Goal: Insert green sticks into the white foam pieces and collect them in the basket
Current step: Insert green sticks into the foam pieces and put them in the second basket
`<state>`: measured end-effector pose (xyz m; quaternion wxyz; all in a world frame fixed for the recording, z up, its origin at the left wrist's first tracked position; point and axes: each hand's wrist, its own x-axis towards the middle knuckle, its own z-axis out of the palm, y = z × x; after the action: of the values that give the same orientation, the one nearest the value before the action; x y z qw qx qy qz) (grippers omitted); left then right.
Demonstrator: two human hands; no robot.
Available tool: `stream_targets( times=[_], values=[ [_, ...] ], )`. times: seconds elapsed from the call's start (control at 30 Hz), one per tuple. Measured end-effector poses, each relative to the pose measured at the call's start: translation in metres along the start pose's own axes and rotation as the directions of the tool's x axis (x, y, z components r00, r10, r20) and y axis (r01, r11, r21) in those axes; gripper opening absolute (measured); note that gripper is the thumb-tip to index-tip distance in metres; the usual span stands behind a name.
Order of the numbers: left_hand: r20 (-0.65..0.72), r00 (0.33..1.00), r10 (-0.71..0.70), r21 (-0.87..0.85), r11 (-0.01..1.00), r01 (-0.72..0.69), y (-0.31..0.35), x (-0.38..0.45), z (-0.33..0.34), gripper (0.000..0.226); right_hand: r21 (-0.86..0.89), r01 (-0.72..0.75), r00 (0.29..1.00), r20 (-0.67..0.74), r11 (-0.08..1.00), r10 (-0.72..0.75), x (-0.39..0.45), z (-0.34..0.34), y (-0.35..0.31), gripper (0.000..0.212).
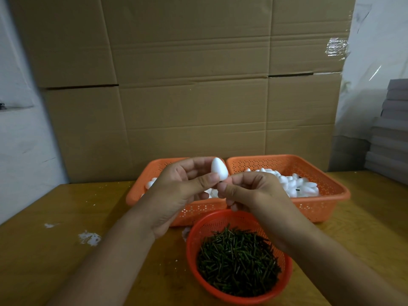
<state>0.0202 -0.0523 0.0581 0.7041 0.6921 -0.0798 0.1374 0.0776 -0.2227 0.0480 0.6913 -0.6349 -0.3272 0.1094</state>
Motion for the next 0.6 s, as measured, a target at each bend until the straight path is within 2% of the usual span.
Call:
stream_targets(
  times=[0.17, 0.33, 0.53, 0.6],
  values=[
    [0.06, 0.998, -0.011, -0.024, 1.0, 0.012, 0.0, 0.0003, -0.0054, 0.042, 0.03, 0.002, 0.998, 0.07, 1.0, -0.005, -0.0007, 0.0011, -0.0007, 0.02],
    [0.095, 0.995, -0.011, -0.002, 1.0, 0.011, 0.001, -0.0002, -0.008, 0.037, 0.042, -0.021, 0.994, 0.111, 0.999, 0.016, -0.0008, 0.0023, -0.0018, 0.022],
    [0.055, 0.998, -0.004, -0.066, 0.998, 0.008, 0.0087, -0.0038, -0.0041, 0.04, 0.065, -0.007, 1.0, 0.013, 0.998, 0.007, -0.0007, 0.0036, -0.0001, 0.012],
    [0.015, 1.0, 0.013, -0.024, 1.0, -0.012, 0.0092, -0.0036, -0.0026, 0.04, 0.051, -0.005, 1.0, -0.02, 0.999, 0.006, -0.0004, 0.0034, 0.0008, 0.009]
  ],
)
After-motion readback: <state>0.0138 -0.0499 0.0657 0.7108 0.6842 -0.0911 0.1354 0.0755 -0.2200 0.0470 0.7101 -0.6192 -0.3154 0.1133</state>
